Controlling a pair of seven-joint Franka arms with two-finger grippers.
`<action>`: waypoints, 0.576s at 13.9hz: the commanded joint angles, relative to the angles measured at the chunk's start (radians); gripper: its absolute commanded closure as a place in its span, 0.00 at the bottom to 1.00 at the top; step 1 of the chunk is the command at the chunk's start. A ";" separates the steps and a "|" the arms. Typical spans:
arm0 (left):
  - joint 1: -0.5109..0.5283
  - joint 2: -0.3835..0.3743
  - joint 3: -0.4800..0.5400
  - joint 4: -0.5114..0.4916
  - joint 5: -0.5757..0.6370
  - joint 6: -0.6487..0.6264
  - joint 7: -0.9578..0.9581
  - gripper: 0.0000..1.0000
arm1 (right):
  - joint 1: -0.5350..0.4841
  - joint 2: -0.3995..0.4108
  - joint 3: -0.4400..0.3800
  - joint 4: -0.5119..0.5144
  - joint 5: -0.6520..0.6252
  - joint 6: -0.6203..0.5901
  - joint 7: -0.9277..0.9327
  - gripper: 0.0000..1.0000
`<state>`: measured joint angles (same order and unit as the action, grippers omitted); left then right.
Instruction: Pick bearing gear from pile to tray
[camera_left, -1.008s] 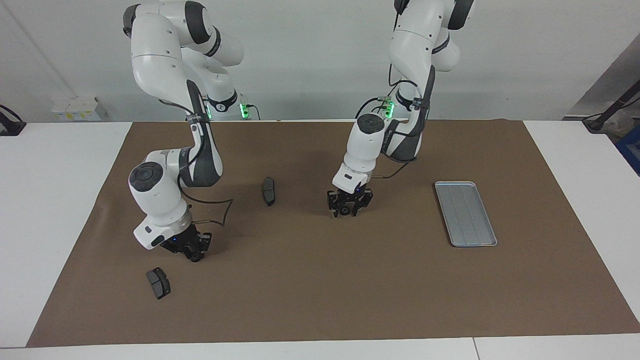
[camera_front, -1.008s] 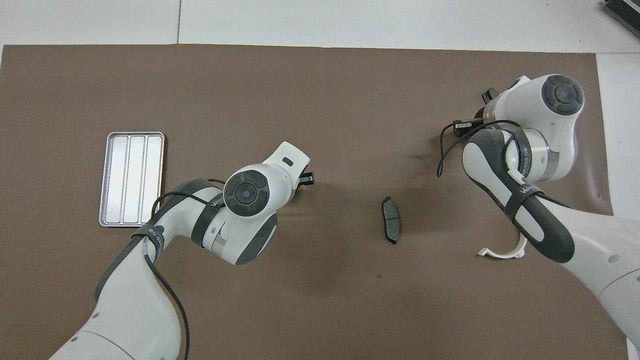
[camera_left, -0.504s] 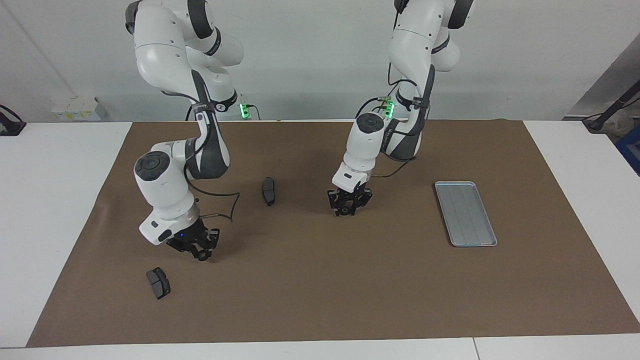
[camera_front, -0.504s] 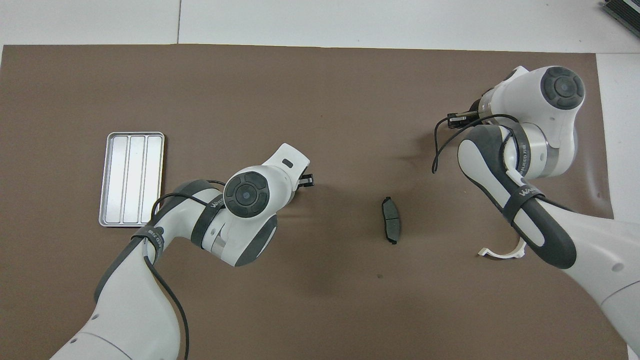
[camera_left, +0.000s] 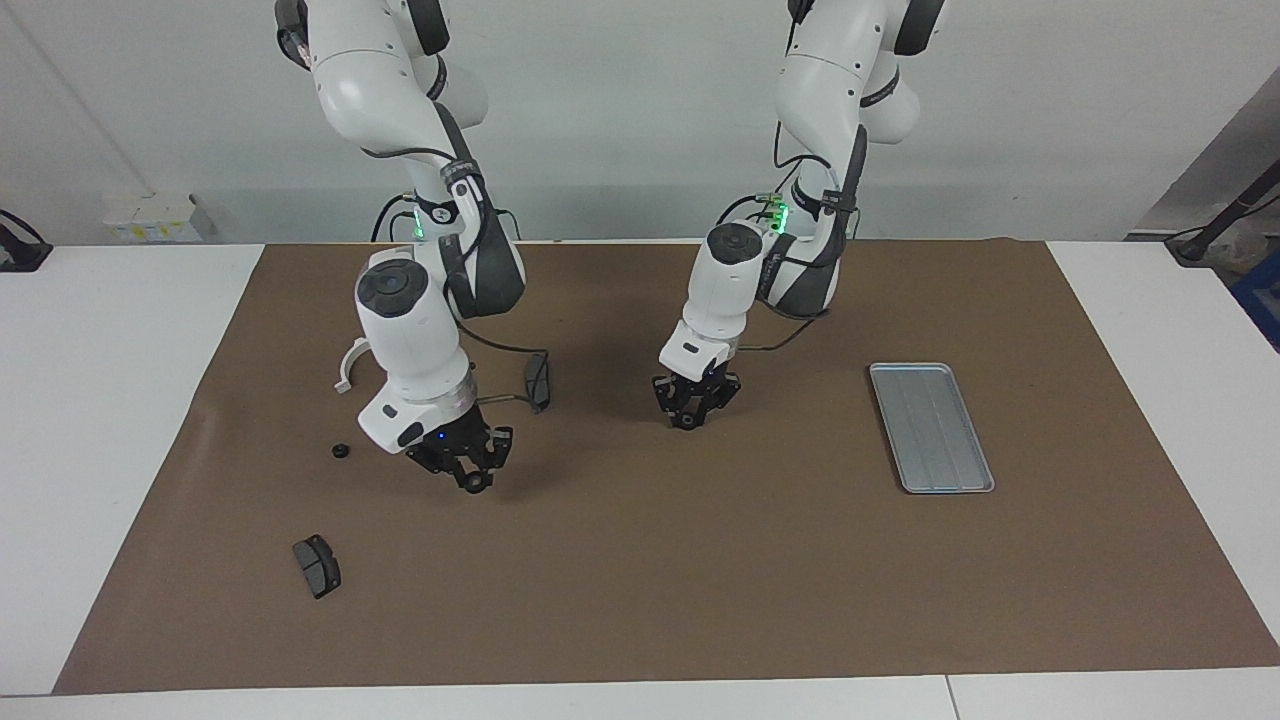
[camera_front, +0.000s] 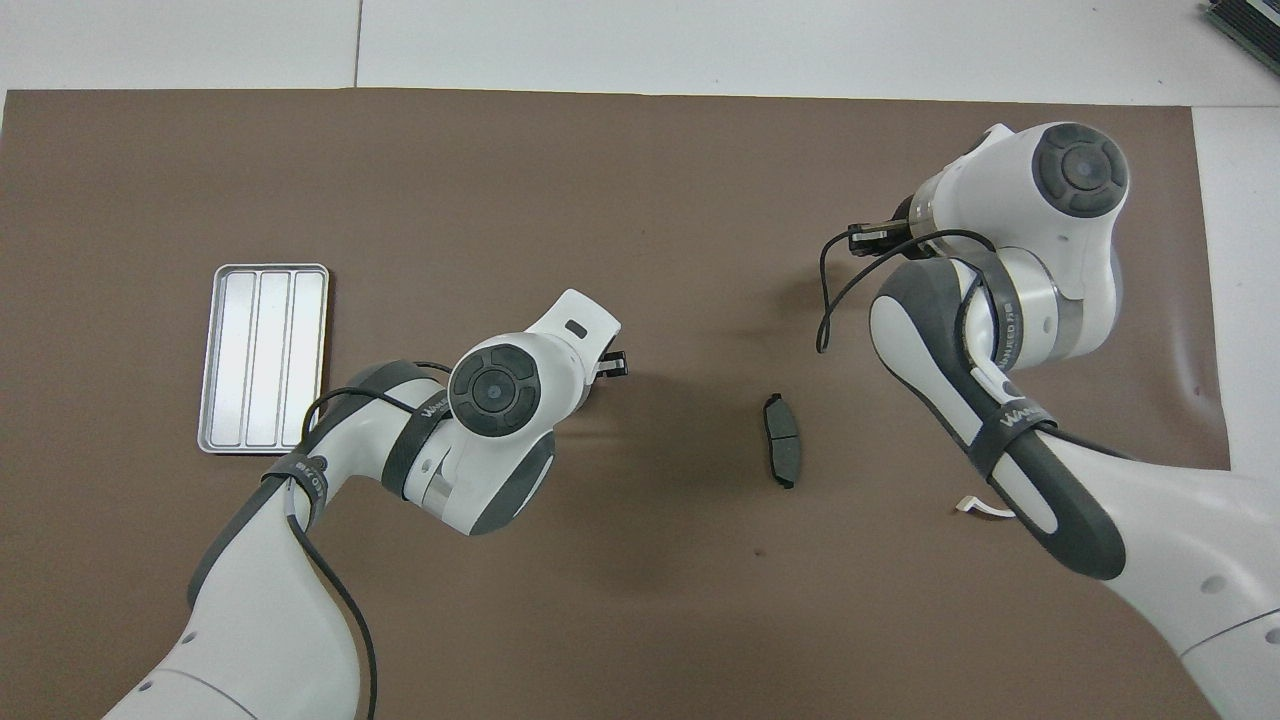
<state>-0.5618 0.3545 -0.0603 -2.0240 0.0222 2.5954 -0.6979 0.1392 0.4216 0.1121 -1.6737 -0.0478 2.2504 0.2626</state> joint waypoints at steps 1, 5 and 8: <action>-0.021 -0.032 0.017 -0.041 -0.004 -0.014 0.003 0.61 | 0.040 -0.032 0.000 -0.008 -0.001 -0.043 0.079 1.00; -0.021 -0.032 0.017 -0.044 -0.004 -0.015 0.003 0.68 | 0.102 -0.038 0.001 -0.008 -0.003 -0.041 0.199 1.00; -0.018 -0.032 0.019 -0.039 -0.004 -0.023 0.005 0.77 | 0.145 -0.044 0.000 -0.009 -0.003 -0.046 0.266 1.00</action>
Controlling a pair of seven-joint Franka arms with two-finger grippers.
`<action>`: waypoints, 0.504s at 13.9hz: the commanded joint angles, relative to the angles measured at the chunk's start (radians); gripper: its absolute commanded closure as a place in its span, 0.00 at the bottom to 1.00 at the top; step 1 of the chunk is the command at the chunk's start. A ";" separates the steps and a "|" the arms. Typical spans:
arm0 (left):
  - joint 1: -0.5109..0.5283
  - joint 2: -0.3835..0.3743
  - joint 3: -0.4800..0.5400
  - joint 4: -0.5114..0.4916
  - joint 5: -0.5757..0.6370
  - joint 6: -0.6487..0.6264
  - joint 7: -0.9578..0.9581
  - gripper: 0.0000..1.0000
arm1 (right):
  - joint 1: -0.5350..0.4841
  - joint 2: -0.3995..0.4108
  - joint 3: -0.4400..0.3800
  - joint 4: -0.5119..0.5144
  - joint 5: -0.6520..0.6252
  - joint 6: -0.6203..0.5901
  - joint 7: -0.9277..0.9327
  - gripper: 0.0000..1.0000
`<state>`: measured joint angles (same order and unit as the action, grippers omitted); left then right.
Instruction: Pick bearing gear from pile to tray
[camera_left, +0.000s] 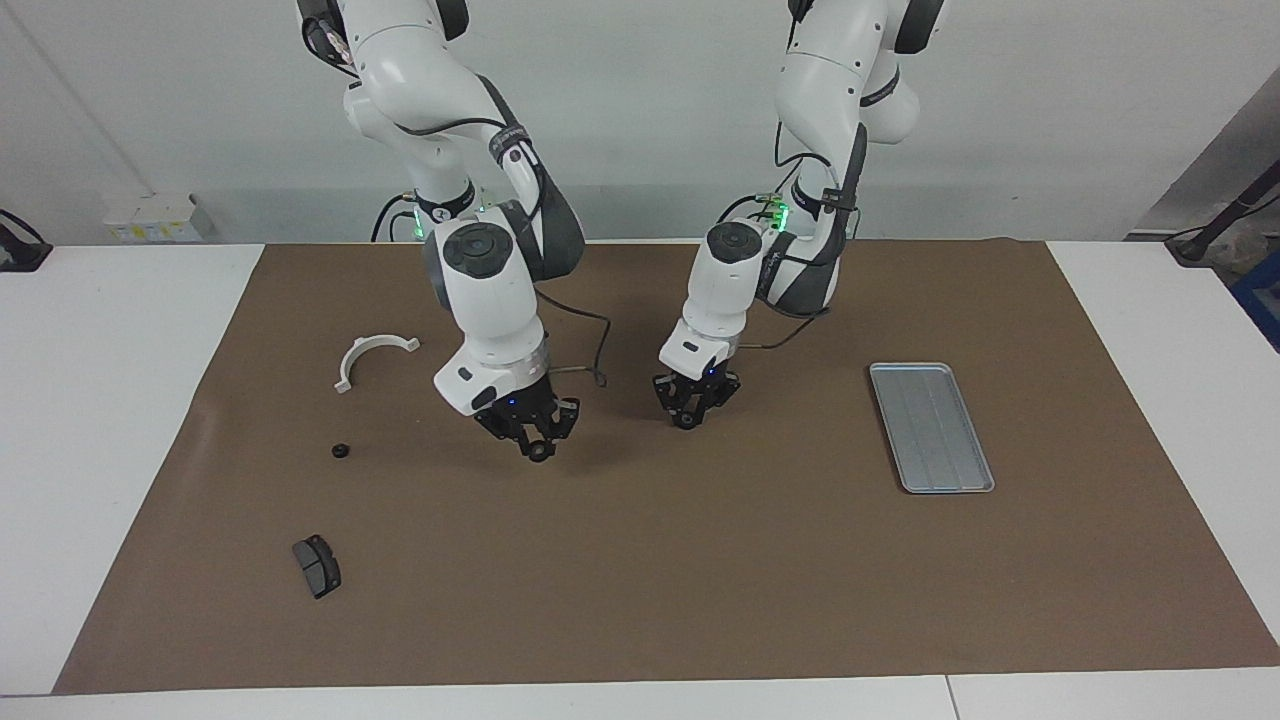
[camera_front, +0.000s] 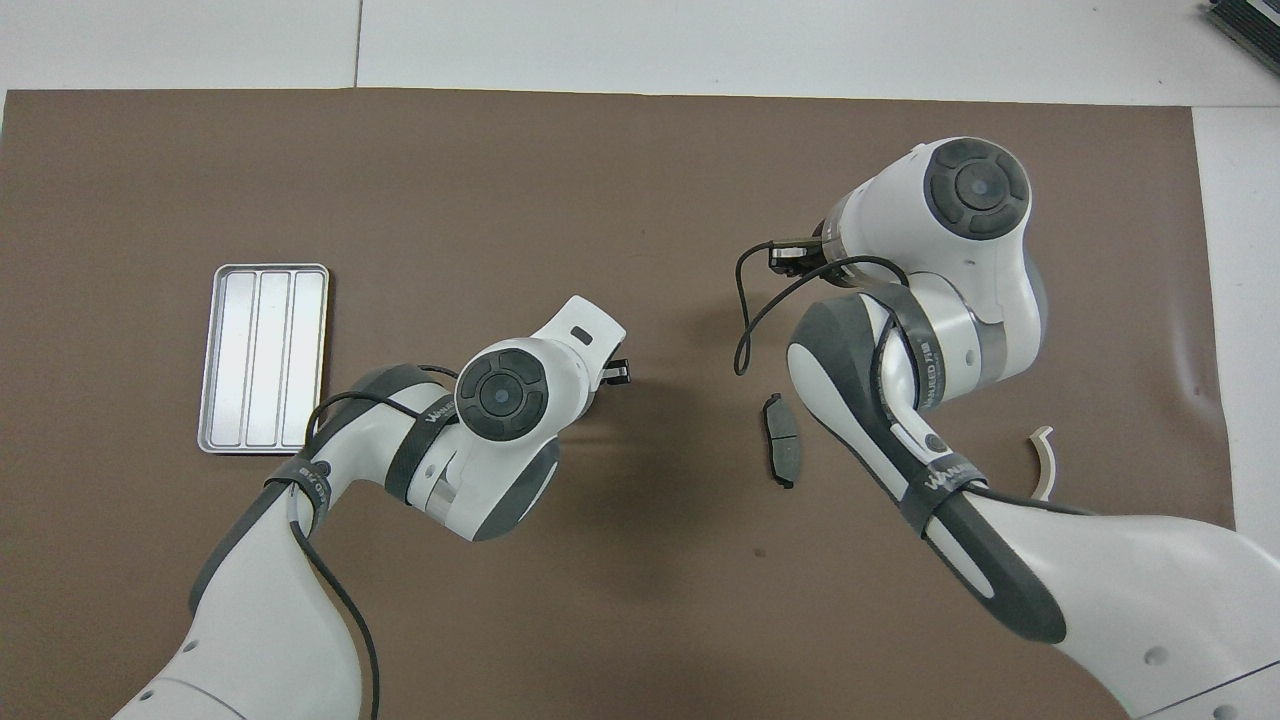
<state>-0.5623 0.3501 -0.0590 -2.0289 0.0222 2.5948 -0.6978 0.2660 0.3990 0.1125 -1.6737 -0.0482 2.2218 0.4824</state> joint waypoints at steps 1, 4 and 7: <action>-0.015 -0.026 0.018 -0.028 -0.004 -0.022 0.004 0.81 | 0.027 -0.026 -0.001 -0.014 -0.002 -0.024 0.070 1.00; -0.001 -0.020 0.024 0.016 -0.004 -0.053 0.004 0.87 | 0.038 -0.028 0.001 -0.017 -0.002 -0.019 0.087 1.00; 0.097 -0.008 0.024 0.146 0.002 -0.197 0.020 0.90 | 0.054 -0.023 0.001 -0.017 -0.002 -0.007 0.126 1.00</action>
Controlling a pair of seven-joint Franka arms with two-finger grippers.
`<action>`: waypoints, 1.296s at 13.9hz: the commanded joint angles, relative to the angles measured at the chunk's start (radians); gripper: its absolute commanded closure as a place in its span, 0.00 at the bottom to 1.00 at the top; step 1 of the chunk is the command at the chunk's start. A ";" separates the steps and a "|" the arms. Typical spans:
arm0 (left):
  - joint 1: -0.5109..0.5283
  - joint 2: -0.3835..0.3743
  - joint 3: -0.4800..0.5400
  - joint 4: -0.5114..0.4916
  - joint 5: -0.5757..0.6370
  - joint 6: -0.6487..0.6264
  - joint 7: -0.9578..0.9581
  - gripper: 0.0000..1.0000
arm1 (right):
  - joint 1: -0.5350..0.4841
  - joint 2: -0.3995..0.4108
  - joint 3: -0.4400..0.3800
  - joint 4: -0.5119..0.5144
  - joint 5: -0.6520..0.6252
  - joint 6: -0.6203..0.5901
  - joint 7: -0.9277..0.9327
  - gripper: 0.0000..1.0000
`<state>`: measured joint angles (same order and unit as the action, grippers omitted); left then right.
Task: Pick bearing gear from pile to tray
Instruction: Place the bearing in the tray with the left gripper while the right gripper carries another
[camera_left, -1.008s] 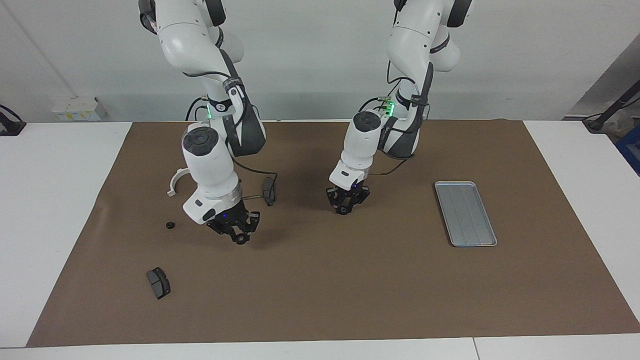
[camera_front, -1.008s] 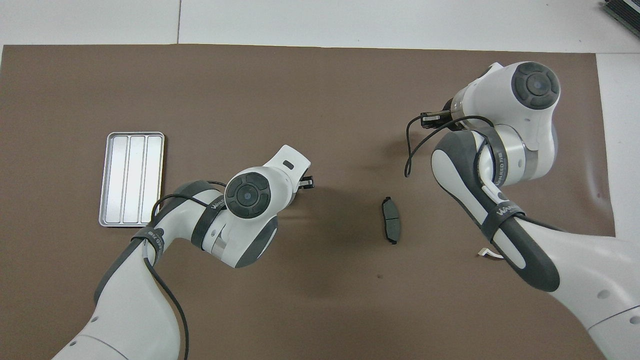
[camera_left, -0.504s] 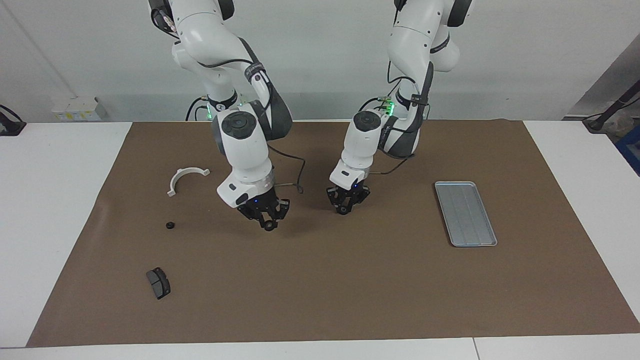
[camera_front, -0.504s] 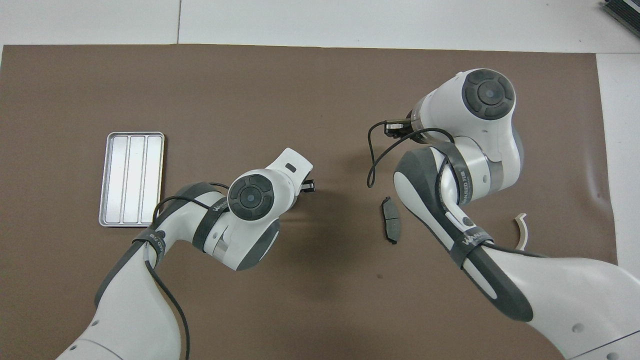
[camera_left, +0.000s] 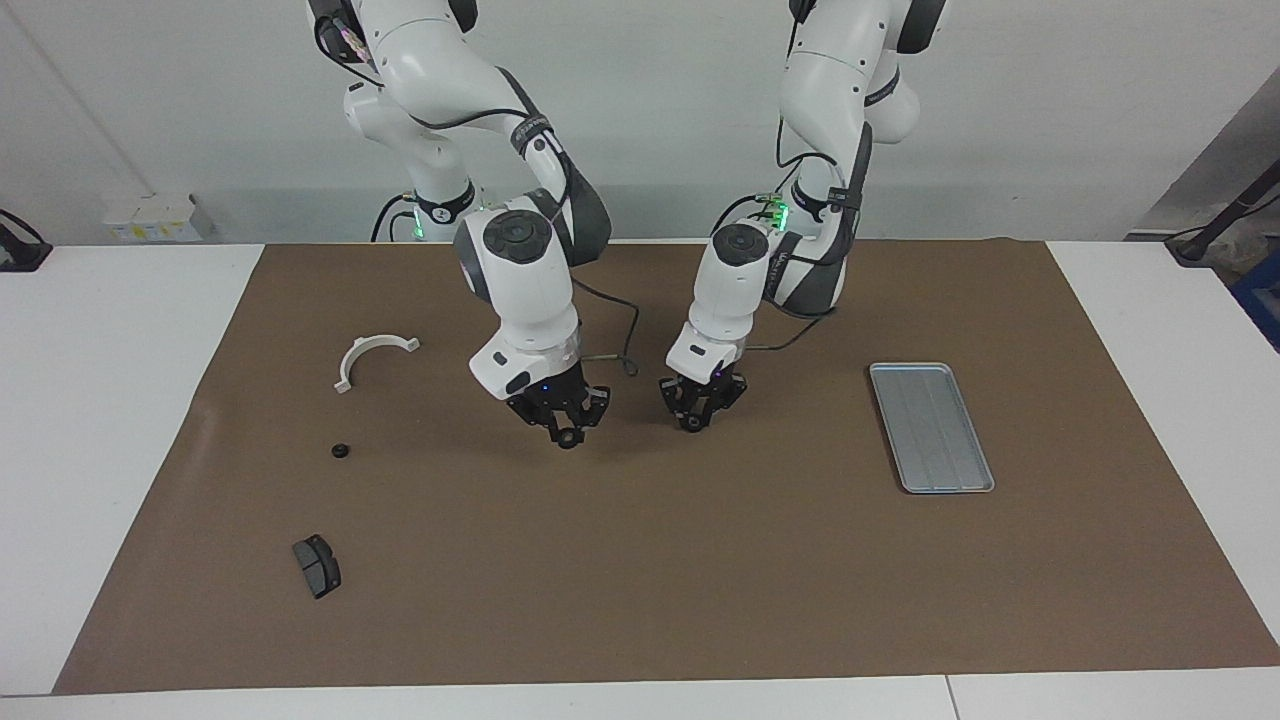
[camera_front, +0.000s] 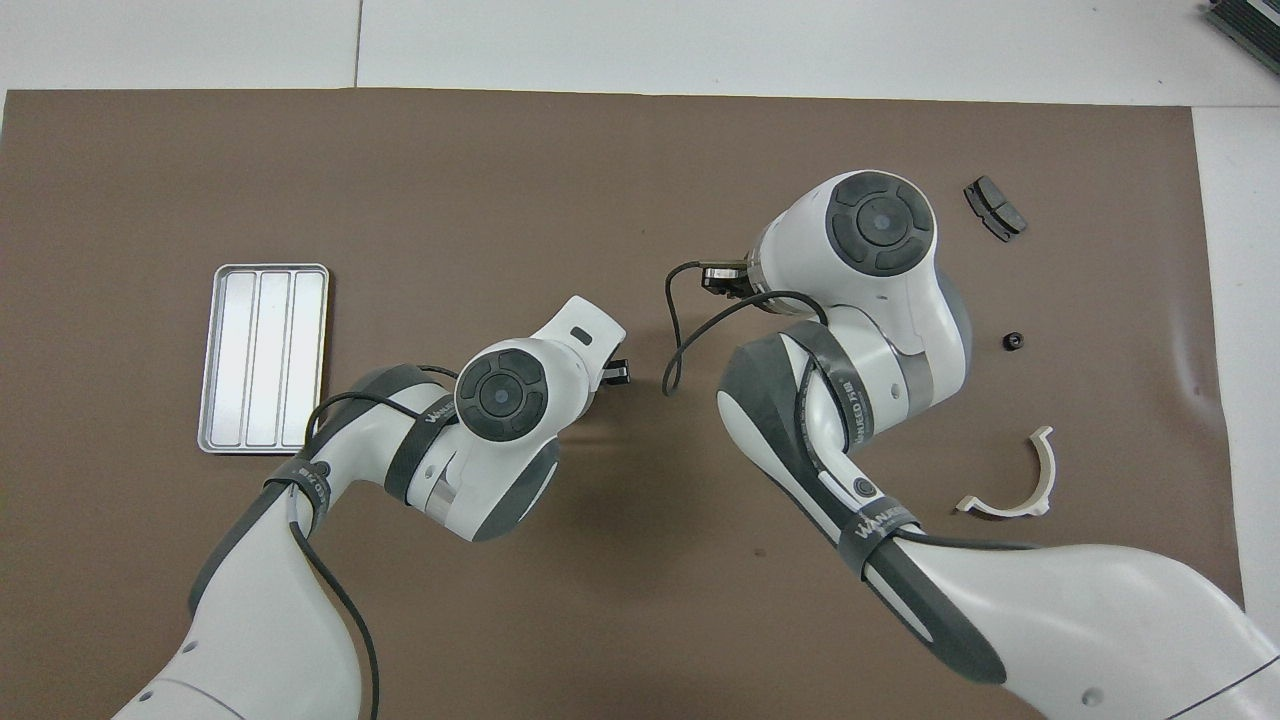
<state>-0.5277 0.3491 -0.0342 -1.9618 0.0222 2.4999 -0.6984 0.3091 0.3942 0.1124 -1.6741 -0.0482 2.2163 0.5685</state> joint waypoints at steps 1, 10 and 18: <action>0.102 -0.013 -0.001 0.098 0.002 -0.125 0.034 0.90 | 0.015 -0.017 0.001 -0.016 -0.002 0.002 0.044 1.00; 0.488 -0.064 -0.006 0.063 -0.002 -0.196 0.492 0.90 | 0.202 0.090 0.001 0.031 -0.117 0.069 0.347 1.00; 0.640 -0.091 -0.004 -0.075 -0.008 -0.087 0.790 0.89 | 0.281 0.169 -0.002 0.025 -0.145 0.177 0.468 0.94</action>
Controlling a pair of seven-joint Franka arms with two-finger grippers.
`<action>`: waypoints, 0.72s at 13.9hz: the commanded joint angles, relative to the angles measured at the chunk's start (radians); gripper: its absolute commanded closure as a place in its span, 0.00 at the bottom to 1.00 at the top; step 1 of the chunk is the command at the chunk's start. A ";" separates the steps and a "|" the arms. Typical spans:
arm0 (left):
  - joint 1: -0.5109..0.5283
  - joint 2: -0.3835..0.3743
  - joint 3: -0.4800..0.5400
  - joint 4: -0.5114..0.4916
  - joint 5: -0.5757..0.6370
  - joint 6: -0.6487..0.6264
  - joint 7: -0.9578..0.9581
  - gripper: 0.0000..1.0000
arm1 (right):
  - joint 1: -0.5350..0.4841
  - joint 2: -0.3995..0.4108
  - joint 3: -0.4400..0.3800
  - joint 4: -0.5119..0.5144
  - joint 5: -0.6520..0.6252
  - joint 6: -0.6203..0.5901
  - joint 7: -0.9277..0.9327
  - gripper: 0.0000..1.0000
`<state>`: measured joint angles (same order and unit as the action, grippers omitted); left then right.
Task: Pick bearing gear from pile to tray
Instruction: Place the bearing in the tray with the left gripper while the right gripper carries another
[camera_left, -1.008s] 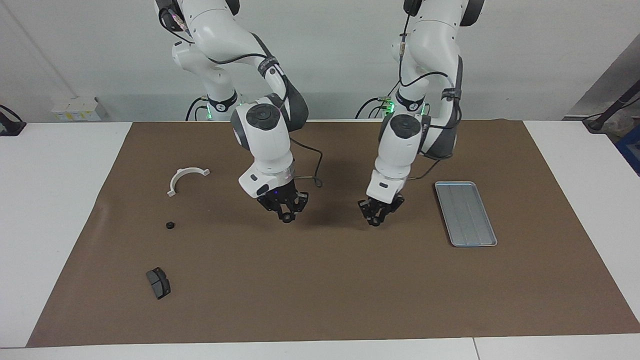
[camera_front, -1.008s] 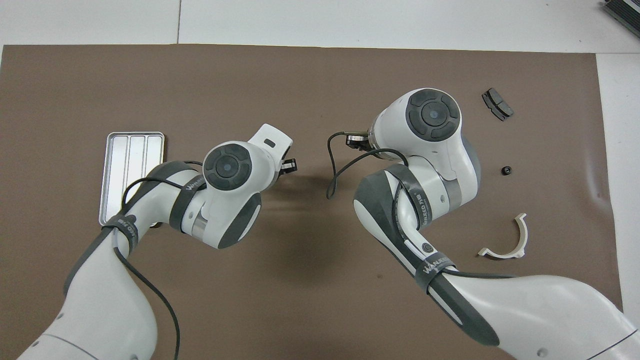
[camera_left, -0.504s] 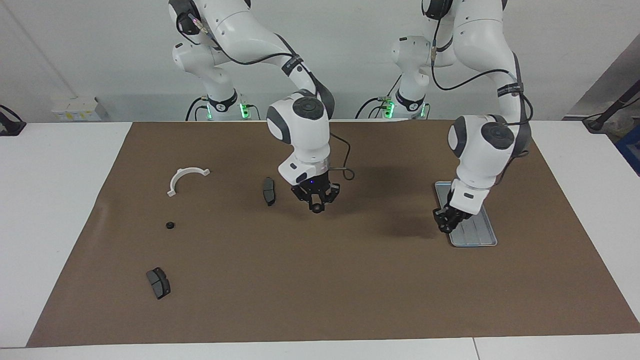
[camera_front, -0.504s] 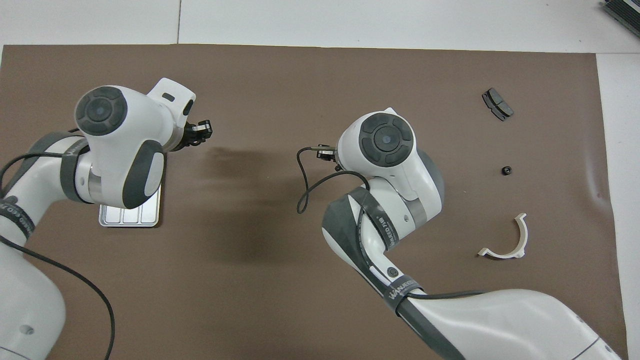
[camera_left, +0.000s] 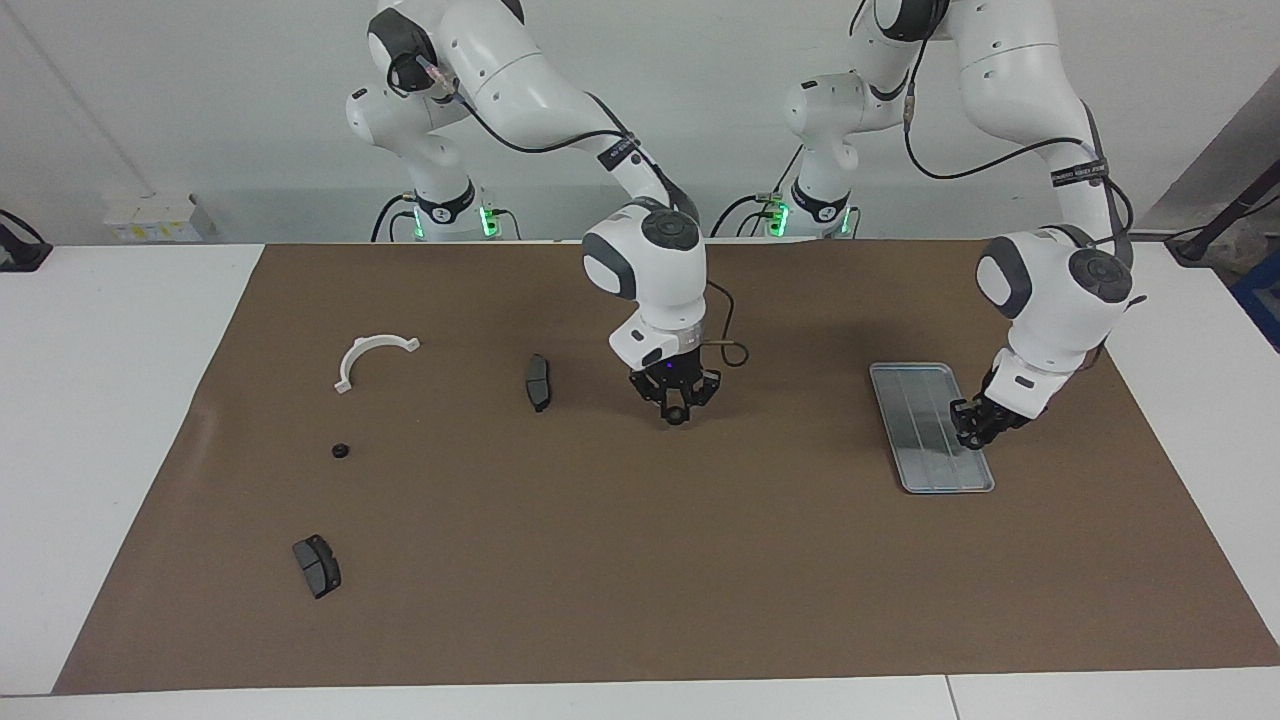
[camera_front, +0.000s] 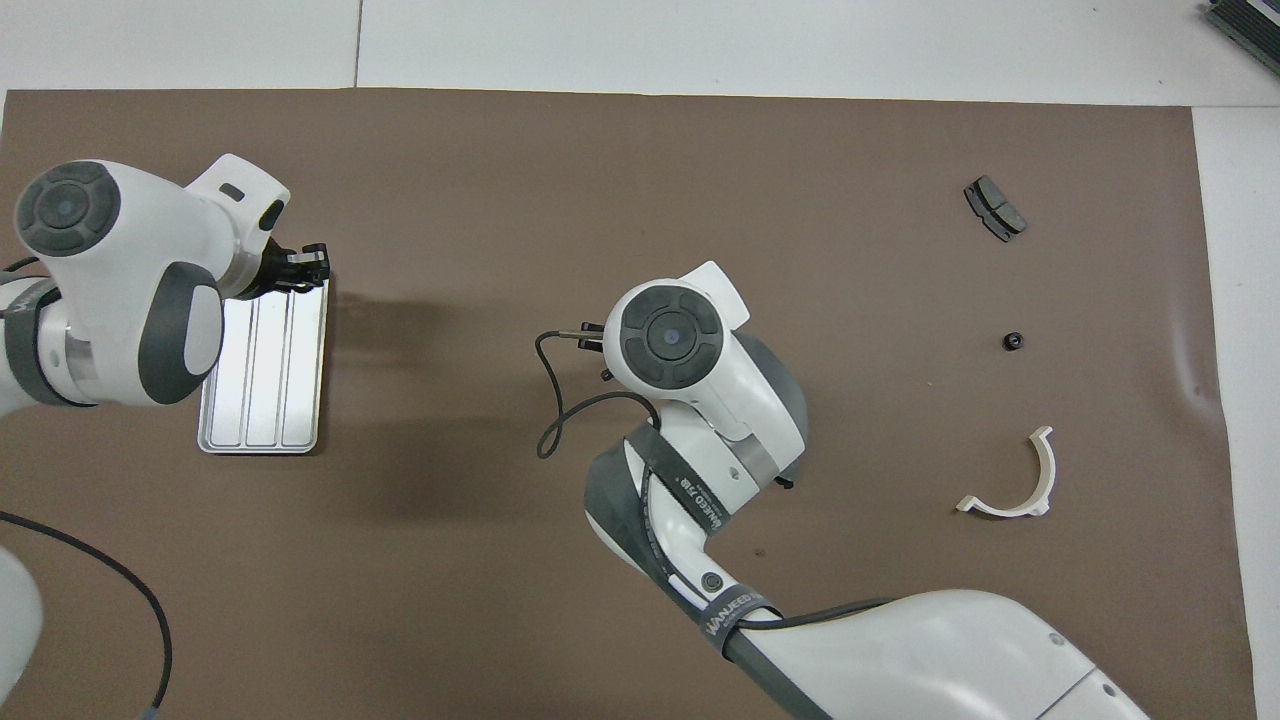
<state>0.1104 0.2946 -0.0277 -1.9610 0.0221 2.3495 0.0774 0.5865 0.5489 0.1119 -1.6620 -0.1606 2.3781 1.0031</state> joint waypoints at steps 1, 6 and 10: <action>0.002 -0.038 -0.011 -0.099 -0.008 0.088 0.015 0.88 | 0.004 0.014 -0.001 0.011 -0.033 0.009 0.034 0.63; 0.002 -0.045 -0.009 -0.124 -0.008 0.111 0.008 0.68 | -0.037 0.002 -0.009 0.016 -0.034 -0.013 0.015 0.00; -0.003 -0.034 -0.011 -0.087 -0.008 0.109 0.005 0.30 | -0.143 -0.098 -0.006 -0.034 -0.034 -0.043 -0.117 0.00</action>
<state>0.1102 0.2819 -0.0384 -2.0429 0.0221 2.4460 0.0779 0.5048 0.5212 0.0911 -1.6482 -0.1779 2.3585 0.9594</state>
